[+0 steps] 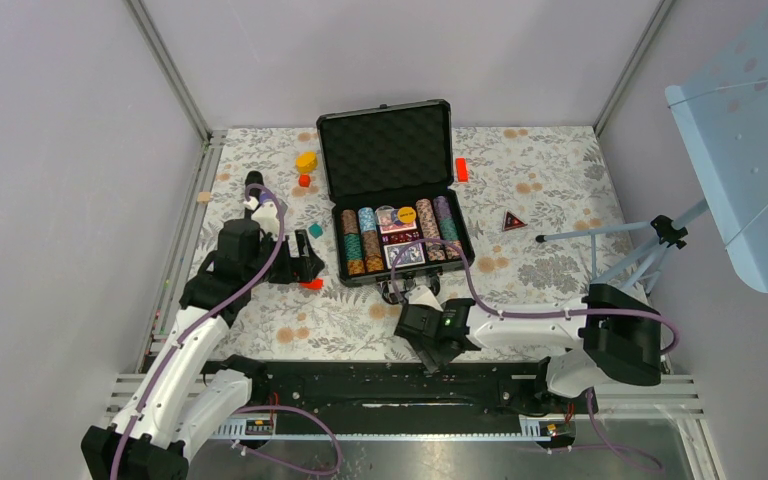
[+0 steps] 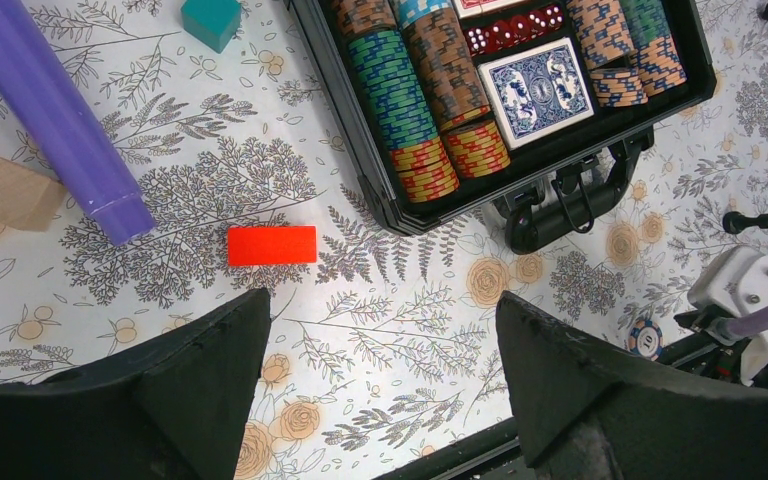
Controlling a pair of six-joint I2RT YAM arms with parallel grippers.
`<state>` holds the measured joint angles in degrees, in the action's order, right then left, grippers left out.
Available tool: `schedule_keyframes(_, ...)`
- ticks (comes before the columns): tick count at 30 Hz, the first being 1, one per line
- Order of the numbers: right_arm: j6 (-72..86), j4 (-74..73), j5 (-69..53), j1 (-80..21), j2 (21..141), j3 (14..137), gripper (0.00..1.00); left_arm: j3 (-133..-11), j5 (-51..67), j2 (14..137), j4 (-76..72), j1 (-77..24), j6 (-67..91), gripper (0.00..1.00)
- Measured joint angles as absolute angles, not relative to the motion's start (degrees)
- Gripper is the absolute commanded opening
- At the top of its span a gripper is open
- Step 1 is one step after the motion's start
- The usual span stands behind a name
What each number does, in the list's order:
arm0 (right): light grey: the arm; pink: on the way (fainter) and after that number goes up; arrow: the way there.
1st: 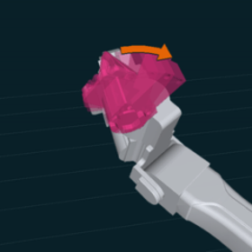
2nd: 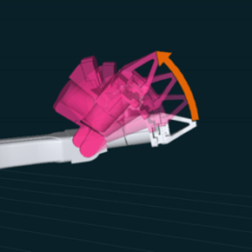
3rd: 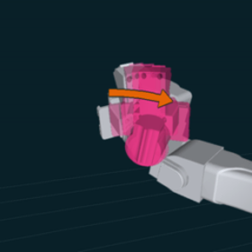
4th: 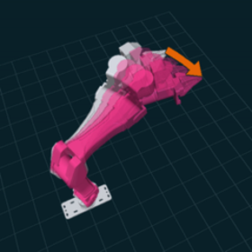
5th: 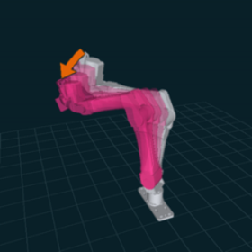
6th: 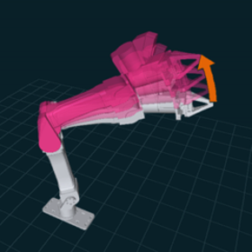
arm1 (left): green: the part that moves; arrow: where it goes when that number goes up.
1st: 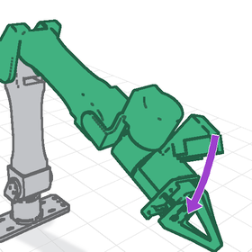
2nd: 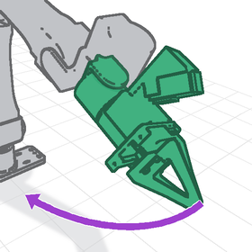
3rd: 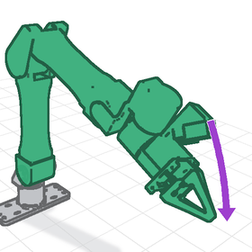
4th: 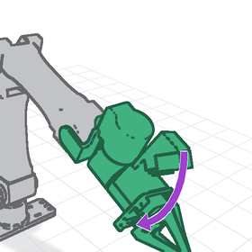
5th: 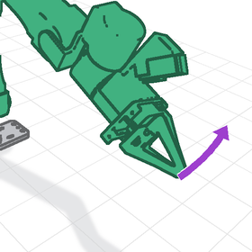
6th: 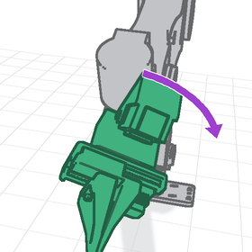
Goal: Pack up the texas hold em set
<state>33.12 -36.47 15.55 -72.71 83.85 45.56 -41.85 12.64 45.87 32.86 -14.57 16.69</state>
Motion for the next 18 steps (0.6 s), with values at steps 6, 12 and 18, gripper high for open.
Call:
schedule_keyframes(6, 31.3, -36.9, 15.6, -72.8, 85.9, 45.9, 0.74, -41.8, 12.6, 45.9, 32.9, -14.6, 16.7, 0.83)
schedule_keyframes(12, 30.2, -36.9, 15.2, -72.8, 89.1, 47.6, 0.74, -41.8, 12.7, 45.9, 32.9, -14.6, 16.7, 0.83)
schedule_keyframes(18, 30.0, -37.4, 14.9, -72.8, 91.7, 48.5, 0.73, -41.8, 12.9, 45.9, 32.9, -14.6, 16.7, 0.83)
